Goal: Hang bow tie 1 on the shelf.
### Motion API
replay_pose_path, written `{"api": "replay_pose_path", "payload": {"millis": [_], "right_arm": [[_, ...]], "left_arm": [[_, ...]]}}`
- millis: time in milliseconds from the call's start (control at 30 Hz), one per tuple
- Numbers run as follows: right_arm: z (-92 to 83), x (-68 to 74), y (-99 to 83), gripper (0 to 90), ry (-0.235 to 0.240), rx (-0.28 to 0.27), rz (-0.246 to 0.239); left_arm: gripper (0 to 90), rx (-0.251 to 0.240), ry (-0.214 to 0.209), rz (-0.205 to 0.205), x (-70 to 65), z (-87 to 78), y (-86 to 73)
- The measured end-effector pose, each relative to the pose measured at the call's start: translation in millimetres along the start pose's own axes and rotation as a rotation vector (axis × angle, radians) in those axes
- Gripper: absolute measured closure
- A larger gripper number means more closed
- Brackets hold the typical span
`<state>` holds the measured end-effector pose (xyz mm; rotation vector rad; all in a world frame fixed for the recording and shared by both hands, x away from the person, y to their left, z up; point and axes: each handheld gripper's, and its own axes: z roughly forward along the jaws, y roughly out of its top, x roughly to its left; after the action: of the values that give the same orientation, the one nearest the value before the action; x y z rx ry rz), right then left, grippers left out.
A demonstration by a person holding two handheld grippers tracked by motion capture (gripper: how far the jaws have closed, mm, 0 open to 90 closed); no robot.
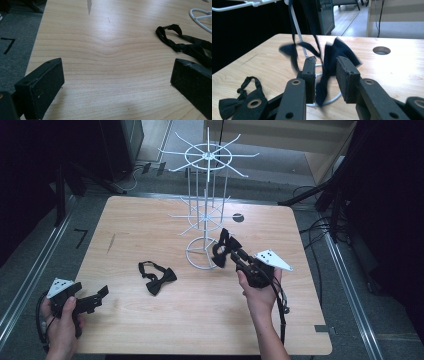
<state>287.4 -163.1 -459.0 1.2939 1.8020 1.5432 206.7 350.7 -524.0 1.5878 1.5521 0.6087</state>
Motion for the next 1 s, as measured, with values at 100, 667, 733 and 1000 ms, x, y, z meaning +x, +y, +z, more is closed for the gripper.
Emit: {"api": "replay_pose_path", "payload": {"millis": [100,667,733,1000], "right_arm": [[-2.1,-2.1,-3.8,70.0,-0.001,0.018,-0.005],[-1.7,10.3,-24.7,63.0,0.021,0.102,-0.038],[-1.2,14.2,-25.8,62.7,0.028,0.114,-0.052],[4.2,31.1,-31.0,61.3,0.074,0.155,-0.091]], "left_arm": [[0.0,0.0,0.0,0.0,-0.1,0.0,0.0],[0.0,-0.002,-0.01,-0.002,0.5,-0.2,0.0],[0.0,-0.002,-0.008,-0.002,0.4,-0.2,0.0],[0.0,0.002,-0.005,0.001,-0.1,0.0,0.0]]}}
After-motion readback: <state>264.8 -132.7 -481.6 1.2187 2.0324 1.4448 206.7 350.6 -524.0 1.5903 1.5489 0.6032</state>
